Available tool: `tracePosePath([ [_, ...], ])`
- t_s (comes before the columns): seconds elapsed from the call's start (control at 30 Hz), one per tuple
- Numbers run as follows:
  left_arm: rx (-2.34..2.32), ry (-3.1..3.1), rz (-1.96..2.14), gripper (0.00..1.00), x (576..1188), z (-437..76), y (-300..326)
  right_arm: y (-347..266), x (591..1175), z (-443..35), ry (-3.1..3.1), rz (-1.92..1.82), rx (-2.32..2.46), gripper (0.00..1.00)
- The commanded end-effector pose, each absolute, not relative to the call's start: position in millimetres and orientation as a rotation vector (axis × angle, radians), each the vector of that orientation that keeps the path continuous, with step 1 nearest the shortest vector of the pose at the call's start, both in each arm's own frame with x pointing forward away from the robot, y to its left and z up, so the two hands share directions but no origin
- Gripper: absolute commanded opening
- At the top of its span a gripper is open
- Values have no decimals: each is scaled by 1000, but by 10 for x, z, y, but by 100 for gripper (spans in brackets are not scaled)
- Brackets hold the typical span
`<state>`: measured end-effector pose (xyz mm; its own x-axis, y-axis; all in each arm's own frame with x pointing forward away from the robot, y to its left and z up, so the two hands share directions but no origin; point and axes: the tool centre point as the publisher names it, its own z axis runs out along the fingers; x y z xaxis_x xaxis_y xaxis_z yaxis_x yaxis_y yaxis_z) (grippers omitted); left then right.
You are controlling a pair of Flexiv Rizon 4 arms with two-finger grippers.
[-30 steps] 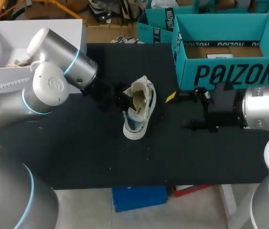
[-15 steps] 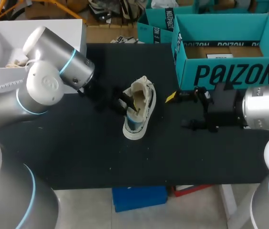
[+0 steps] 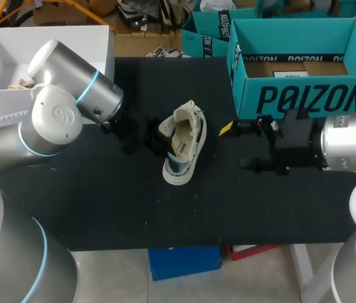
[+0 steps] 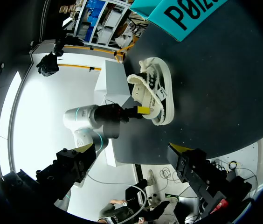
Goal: Take the shoe out of the shoebox, open the shoe tongue, remove and reinsert the insole, then place the shoe into the shoebox
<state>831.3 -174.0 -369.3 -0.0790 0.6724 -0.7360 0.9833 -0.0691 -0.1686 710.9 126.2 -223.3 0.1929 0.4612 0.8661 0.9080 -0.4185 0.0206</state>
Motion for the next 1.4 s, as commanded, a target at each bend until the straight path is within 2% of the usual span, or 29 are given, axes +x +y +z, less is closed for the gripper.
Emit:
tracePosePath([
  [0.03,1765,1788,-961,0,8338,-3726,-1775,1271,7112,-2233,-1275,-1152,-1968,100],
  [0.57,1727,1824,-959,0,8422,-3795,-1869,1271,7112,-2233,-1275,-1152,-1968,100],
  [0.6,1726,1824,-963,12,8416,-3784,-1865,1271,7112,-2233,-1275,-1152,-1968,100],
  [0.63,1725,1823,-966,37,8401,-3765,-1857,1271,7112,-2233,-1275,-1152,-1968,100],
  [0.67,1723,1821,-979,53,8392,-3743,-1846,1271,7112,-2233,-1275,-1152,-1968,100],
  [0.7,1722,1819,-984,81,8390,-3718,-1833,1271,7112,-2233,-1275,-1152,-1968,100],
  [0.73,1717,1817,-999,100,8390,-3690,-1817,1271,7112,-2233,-1275,-1152,-1968,100],
  [1.07,1694,1784,-964,98,8604,-3295,-1616,1271,7112,-2233,-1275,-1152,-1968,100],
  [1.1,1706,1779,-942,62,8616,-3276,-1615,1271,7112,-2233,-1275,-1152,-1968,100],
  [1.17,1743,1765,-883,29,8630,-3257,-1613,1271,7112,-2233,-1275,-1152,-1968,100],
  [1.2,1763,1759,-857,7,8632,-3252,-1615,1271,7112,-2233,-1275,-1152,-1968,100],
  [1.23,1791,1751,-825,0,8627,-3259,-1625,1271,7112,-2233,-1275,-1152,-1968,100],
  [1.4,1935,1709,-692,0,8558,-3314,-1638,1271,7112,-2233,-1275,-1152,-1968,100],
])
